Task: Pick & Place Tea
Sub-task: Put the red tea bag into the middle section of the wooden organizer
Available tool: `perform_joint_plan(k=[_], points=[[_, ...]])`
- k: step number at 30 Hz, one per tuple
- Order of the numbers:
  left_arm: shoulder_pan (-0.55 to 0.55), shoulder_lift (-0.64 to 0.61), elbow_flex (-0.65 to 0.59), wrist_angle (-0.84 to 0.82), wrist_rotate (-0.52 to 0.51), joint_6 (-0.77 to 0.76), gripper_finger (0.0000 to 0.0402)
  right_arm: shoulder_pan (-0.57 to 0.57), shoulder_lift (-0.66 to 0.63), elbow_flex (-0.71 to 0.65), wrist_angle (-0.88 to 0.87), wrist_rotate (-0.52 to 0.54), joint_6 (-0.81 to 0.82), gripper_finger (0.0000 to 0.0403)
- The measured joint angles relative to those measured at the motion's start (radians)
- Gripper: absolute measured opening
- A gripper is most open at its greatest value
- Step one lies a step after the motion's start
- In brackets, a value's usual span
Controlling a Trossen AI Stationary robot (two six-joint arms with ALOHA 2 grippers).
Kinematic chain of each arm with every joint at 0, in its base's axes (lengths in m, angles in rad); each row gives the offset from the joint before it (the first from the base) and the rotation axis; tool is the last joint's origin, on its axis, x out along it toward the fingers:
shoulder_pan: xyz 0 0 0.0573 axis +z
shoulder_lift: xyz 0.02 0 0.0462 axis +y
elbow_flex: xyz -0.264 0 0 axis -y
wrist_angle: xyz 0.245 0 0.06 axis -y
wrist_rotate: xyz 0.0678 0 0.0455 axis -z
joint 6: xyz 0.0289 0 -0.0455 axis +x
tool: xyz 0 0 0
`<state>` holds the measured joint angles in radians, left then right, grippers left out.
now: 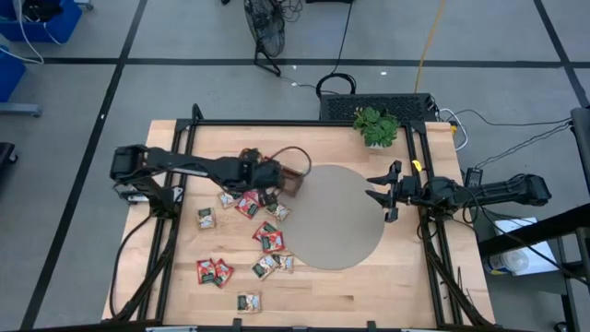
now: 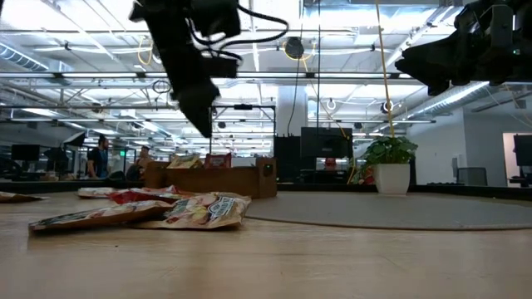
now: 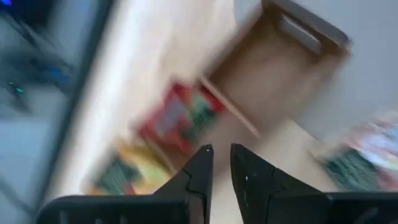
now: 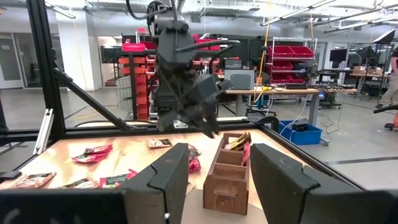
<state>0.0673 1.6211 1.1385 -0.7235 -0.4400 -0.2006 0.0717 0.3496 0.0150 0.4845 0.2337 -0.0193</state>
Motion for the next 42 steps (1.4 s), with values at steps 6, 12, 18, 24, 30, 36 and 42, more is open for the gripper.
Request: perform_joint_plan(k=[6, 12, 18, 24, 30, 36, 42], points=[[-0.008, -0.032, -0.006, -0.208, 0.132, -0.275, 0.0063, 0.0, 0.0, 0.0, 0.0, 0.0, 0.0, 0.0155], [-0.012, -0.03, -0.102, -0.127, 0.321, -0.31, 0.0079, 0.0, 0.001, 0.0, 0.003, 0.0, 0.0, 0.0155], [-0.018, -0.03, -0.189, -0.126, 0.387, -0.453, 0.0153, 0.0, 0.001, 0.0, 0.004, 0.0, 0.0, 0.0155], [0.003, -0.03, -0.239, -0.157, 0.406, -0.492, 0.024, 0.0, 0.001, 0.0, 0.004, 0.0, 0.0, 0.0155], [0.043, -0.03, -0.274, -0.112, 0.432, -0.489, 0.0278, 0.0, 0.001, 0.0, 0.004, 0.0, 0.0, 0.0155], [0.069, -0.03, -0.326, 0.029, 0.526, -0.44, 0.0271, 0.0, 0.001, 0.0, 0.004, 0.0, 0.0, 0.0155], [0.082, -0.033, -0.348, 0.06, 0.552, -0.427, 0.0249, 0.0, 0.001, 0.0, 0.004, 0.0, 0.0, 0.0155]])
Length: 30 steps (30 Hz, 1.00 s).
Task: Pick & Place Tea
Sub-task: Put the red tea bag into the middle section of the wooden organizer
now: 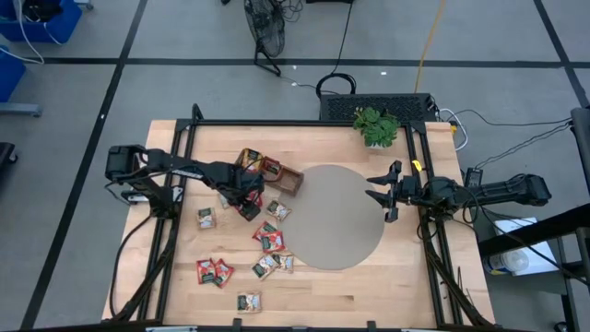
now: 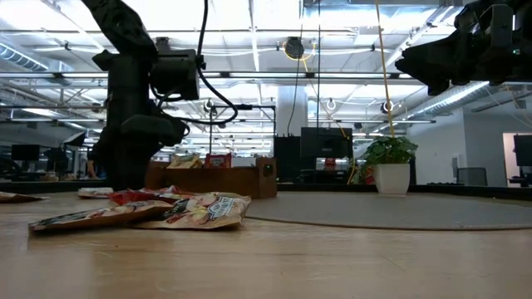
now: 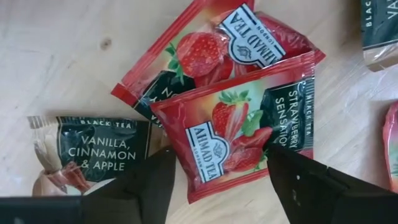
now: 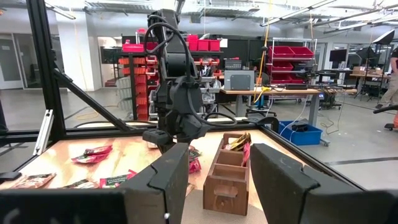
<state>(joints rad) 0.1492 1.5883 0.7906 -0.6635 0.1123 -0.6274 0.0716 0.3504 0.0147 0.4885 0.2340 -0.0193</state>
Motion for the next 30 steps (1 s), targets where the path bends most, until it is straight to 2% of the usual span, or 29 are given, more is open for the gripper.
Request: perform_joint_plan(k=[5, 9, 20, 27, 30], points=[[0.001, 0.0, -0.001, -0.004, 0.0, 0.021, 0.0223, 0.0, 0.0, 0.0, 0.0, 0.0, 0.0, 0.0155], [0.001, 0.0, -0.002, -0.009, -0.004, 0.023, 0.0184, 0.0, 0.0, 0.0, 0.0, 0.0, 0.0, 0.0155], [-0.001, -0.007, -0.003, -0.015, 0.042, 0.063, 0.0015, 0.0, 0.0, 0.0, 0.0, 0.0, 0.0, 0.0155], [-0.029, -0.043, 0.02, -0.025, 0.014, 0.064, 0.0009, 0.0, 0.0, 0.0, 0.0, 0.0, 0.0, 0.0155], [-0.048, -0.103, 0.041, -0.03, -0.046, 0.064, 0.0011, 0.0, 0.0, 0.0, 0.0, 0.0, 0.0, 0.0155]])
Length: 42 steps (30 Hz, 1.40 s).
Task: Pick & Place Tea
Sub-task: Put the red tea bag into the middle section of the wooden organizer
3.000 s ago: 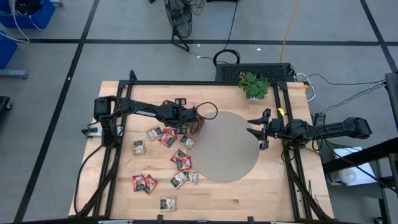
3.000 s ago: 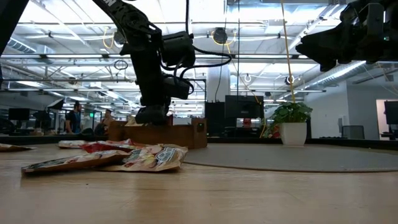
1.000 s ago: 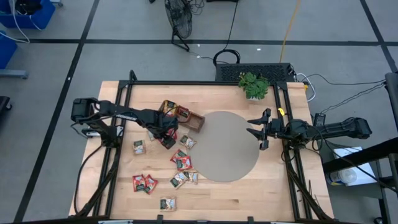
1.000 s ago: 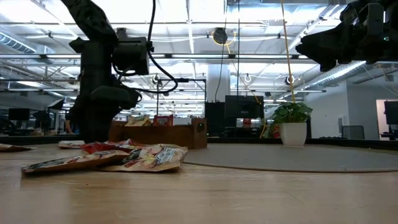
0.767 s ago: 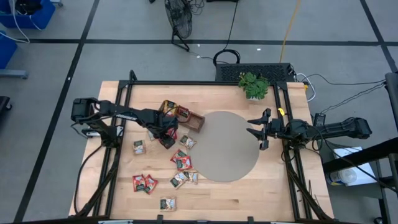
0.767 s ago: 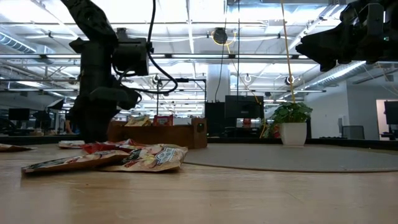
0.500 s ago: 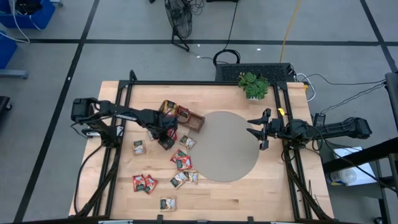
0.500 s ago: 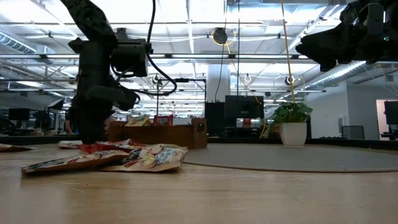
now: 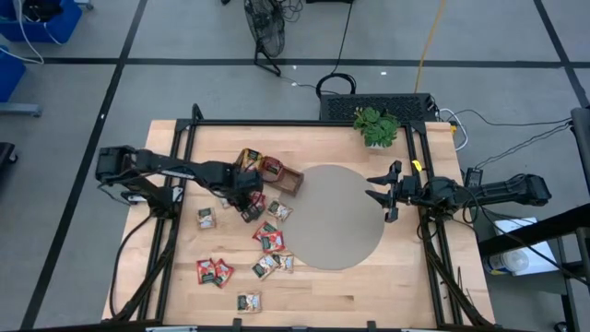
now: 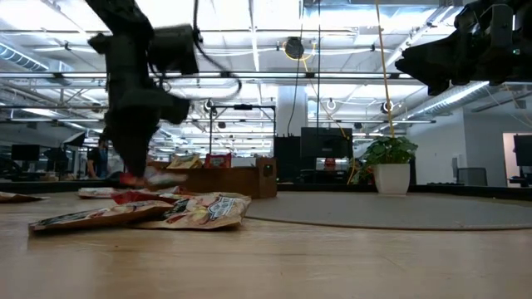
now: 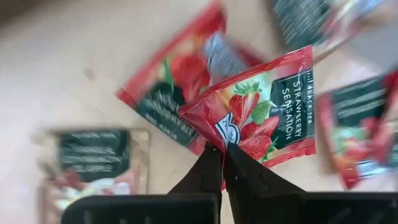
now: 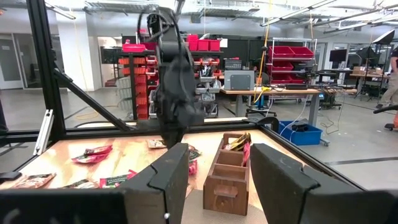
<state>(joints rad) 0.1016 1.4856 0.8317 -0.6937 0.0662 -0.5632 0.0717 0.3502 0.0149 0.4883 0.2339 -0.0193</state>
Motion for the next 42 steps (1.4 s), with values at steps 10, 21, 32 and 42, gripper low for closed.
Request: perform_joint_plan(k=[10, 21, 32, 42], points=[[-0.032, -0.234, -0.036, 0.185, -0.545, -0.065, 0.0016, 0.0, 0.0, 0.0, 0.0, 0.0, 0.0, 0.0155], [-0.07, -0.169, -0.118, 0.512, -0.754, 0.918, 0.0017, 0.0, -0.001, 0.0, 0.001, 0.0, 0.0, 0.0155], [-0.085, 0.037, -0.026, 0.672, -0.981, 1.582, 0.0013, 0.0, 0.0, 0.0, 0.001, 0.0, 0.0, 0.0155], [-0.084, 0.183, -0.021, 0.764, -1.068, 1.755, 0.0013, 0.0, 0.0, 0.0, 0.0, 0.0, 0.0, 0.0155]])
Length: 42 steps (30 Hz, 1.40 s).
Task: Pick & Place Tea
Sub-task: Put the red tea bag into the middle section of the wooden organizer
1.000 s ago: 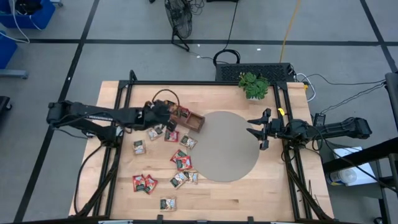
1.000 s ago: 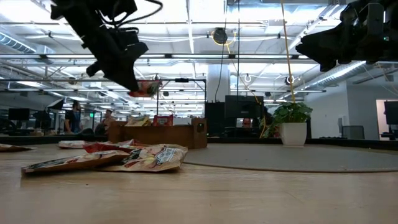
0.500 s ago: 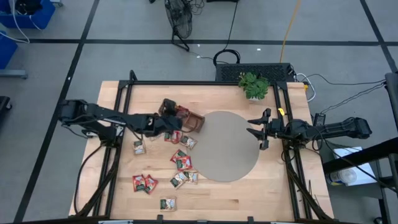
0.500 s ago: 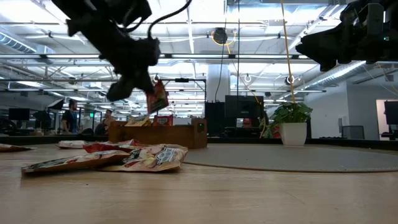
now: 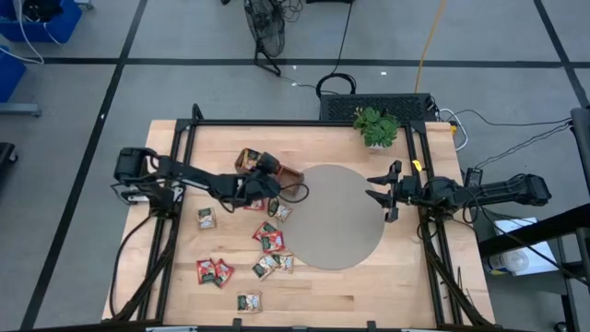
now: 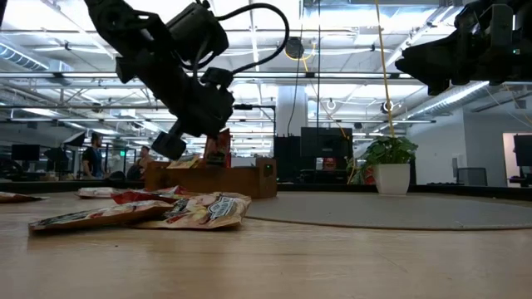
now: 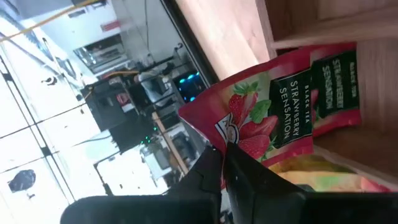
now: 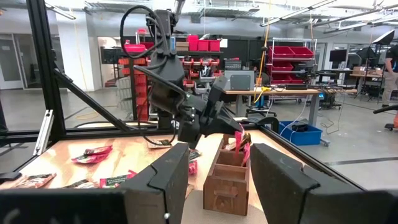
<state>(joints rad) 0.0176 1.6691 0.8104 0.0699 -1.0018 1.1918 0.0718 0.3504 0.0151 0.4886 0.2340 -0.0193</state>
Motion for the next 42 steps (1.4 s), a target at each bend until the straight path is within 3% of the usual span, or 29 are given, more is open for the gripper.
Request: perform_joint_plan(k=[5, 10, 26, 31, 42], points=[[0.01, 0.011, 0.0, 0.011, -0.017, 0.014, 0.0007, 0.0, 0.0, 0.0, 0.0, 0.0, 0.0, 0.0155], [0.022, 0.01, 0.0, 0.01, 0.055, -0.053, 0.0014, 0.0, 0.0, 0.0, 0.0, 0.0, 0.0, 0.0155], [0.06, 0.011, -0.001, -0.037, 0.112, -0.133, 0.001, 0.0, 0.0, 0.0, 0.0, 0.0, 0.0, 0.0155], [0.062, 0.031, -0.002, -0.036, 0.162, -0.154, 0.0007, 0.0, 0.0, 0.0, 0.0, 0.0, 0.0, 0.0155], [0.063, 0.107, -0.002, -0.033, 0.163, -0.149, 0.0024, 0.0, 0.0, 0.0, 0.0, 0.0, 0.0, 0.0155]])
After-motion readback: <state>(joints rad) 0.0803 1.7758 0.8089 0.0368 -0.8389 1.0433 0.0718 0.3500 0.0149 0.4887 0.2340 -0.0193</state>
